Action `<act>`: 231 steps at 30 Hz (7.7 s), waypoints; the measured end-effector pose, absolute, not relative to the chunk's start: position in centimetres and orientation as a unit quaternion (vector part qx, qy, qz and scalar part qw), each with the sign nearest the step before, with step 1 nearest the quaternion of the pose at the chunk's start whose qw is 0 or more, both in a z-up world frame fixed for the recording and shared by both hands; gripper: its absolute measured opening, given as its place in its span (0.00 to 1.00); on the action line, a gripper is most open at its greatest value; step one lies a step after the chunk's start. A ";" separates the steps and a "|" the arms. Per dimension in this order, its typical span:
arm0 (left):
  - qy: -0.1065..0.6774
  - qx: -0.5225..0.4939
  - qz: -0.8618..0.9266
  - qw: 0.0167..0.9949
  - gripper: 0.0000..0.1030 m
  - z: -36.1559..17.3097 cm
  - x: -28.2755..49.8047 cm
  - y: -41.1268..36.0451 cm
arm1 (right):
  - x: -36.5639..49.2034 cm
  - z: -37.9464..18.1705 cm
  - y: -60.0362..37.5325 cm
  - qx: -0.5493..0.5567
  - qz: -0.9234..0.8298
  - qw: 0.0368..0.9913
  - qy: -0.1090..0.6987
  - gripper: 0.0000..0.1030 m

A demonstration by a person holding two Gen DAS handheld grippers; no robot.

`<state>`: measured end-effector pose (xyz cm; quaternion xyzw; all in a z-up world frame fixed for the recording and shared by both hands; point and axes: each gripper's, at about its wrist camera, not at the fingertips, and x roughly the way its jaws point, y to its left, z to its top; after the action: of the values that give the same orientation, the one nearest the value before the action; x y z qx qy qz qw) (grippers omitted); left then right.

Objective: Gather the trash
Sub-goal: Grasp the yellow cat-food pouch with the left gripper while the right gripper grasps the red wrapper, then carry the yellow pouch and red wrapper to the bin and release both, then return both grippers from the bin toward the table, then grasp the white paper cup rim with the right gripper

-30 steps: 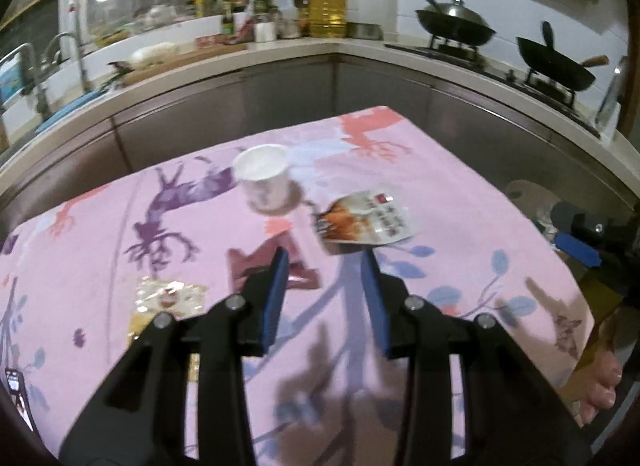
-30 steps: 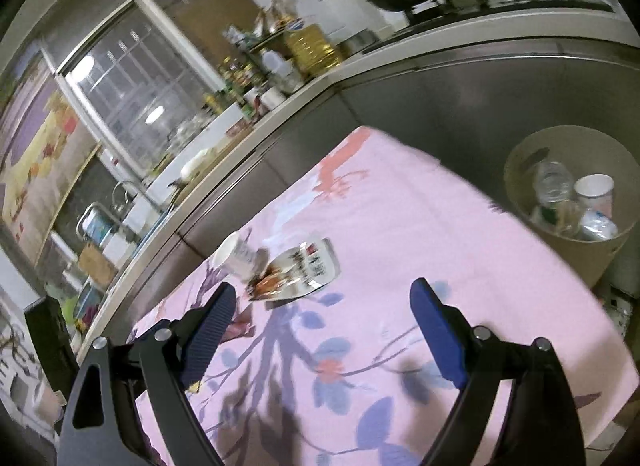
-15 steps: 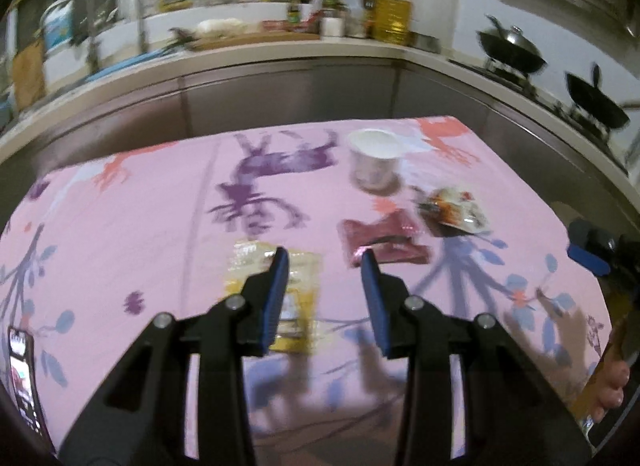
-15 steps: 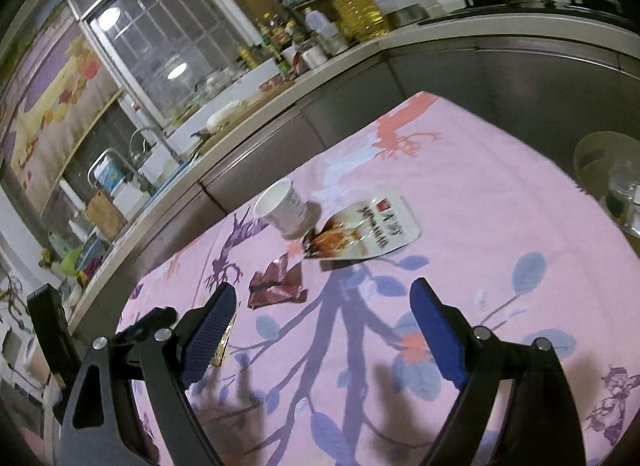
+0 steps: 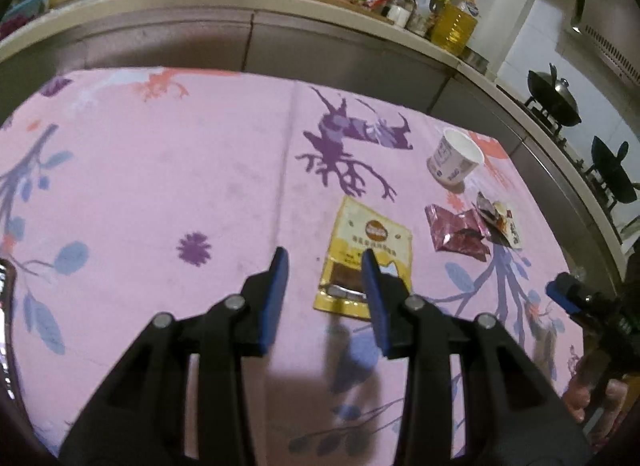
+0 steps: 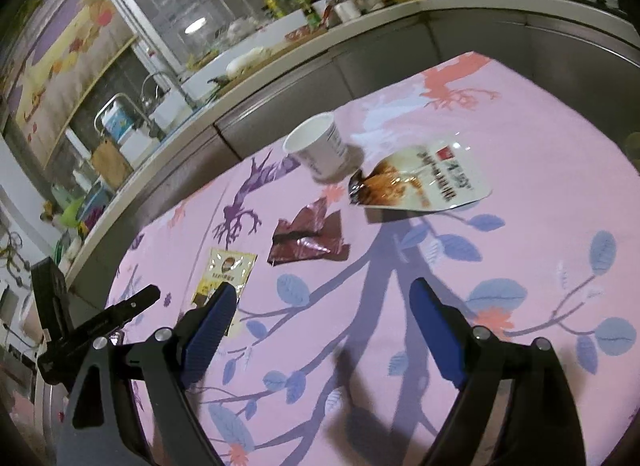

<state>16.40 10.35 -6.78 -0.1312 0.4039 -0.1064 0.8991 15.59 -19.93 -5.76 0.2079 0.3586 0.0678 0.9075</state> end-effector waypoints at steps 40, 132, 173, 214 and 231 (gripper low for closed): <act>0.471 -0.262 -0.320 0.779 0.05 -11.7 22.8 2.8 | 22.1 -9.8 -15.4 0.058 0.063 0.921 0.380 0.80; 0.403 0.050 -0.444 0.799 0.45 -1.5 18.1 -36.9 | 0.9 -6.1 -53.8 0.429 -0.127 0.883 0.143 0.55; 0.402 -0.018 -0.149 0.903 0.45 -7.8 18.6 -3.1 | 11.4 -3.9 -32.5 0.311 0.004 0.905 0.289 0.55; 0.362 -0.143 -0.146 0.910 0.45 -10.2 19.4 4.4 | 34.6 -4.2 -22.2 0.167 0.029 0.890 0.423 0.38; 0.387 -0.191 -0.153 0.889 0.45 -10.4 19.8 6.3 | 32.0 -4.8 -20.2 0.175 0.087 0.875 0.443 0.06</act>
<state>19.83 6.26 -10.43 -0.1909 0.3867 -0.1530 0.8892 31.98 -20.23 -4.76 0.1748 0.4427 0.0871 0.8751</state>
